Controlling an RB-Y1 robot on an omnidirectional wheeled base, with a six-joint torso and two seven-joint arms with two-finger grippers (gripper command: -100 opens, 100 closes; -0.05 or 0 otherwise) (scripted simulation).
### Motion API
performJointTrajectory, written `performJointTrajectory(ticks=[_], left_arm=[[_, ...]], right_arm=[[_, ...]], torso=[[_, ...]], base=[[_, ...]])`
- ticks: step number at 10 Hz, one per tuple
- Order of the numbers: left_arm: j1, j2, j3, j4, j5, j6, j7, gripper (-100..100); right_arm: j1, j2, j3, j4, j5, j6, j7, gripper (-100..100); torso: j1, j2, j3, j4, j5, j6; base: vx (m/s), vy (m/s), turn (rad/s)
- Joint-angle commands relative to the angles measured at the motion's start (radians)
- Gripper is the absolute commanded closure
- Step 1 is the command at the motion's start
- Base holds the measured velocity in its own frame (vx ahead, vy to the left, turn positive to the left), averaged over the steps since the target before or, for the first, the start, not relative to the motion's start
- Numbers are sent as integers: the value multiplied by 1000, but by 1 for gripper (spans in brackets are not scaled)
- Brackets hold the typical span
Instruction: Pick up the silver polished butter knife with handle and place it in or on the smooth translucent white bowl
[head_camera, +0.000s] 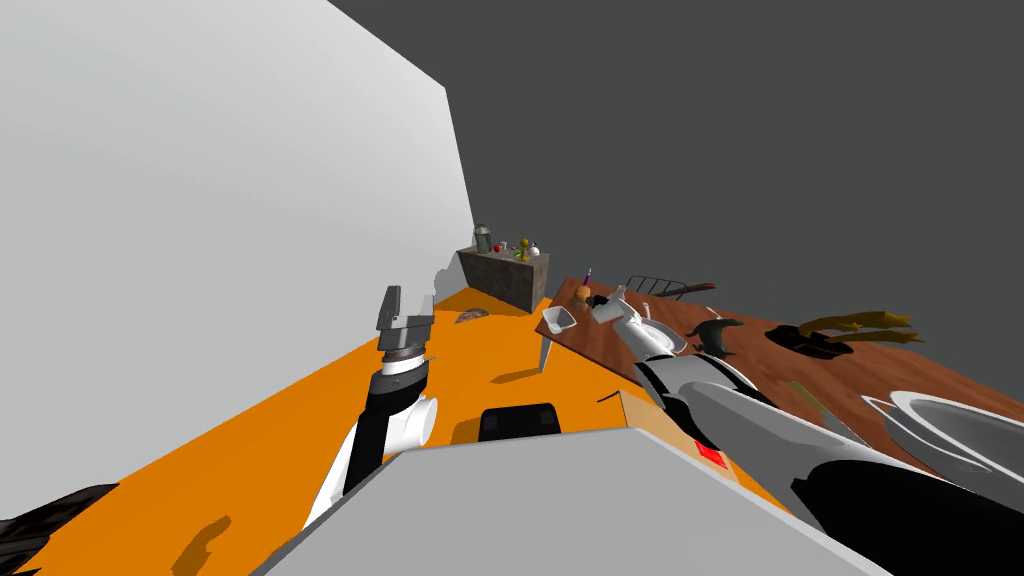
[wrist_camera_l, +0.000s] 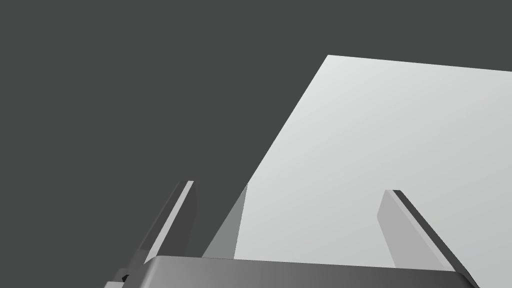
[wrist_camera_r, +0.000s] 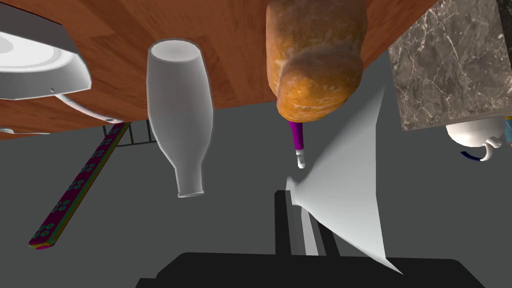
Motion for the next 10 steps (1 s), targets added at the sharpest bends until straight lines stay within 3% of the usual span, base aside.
performJointTrajectory(ticks=[1,4,10], left_arm=[[0,0,0,0,0,0,0,0],[0,0,0,0,0,0,0,0],[0,0,0,0,0,0,0,0]], right_arm=[[-21,-6,-6,-34,-4,31,10,100],[-57,-13,-13,-65,-18,84,36,100],[-70,9,-5,-75,-45,186,81,100]], torso=[[0,0,0,0,0,0],[-1,-1,-1,-1,-1,-1],[-4,-9,-6,-4,-3,1]], base=[[-83,52,32],[-58,51,38],[4,47,21]])
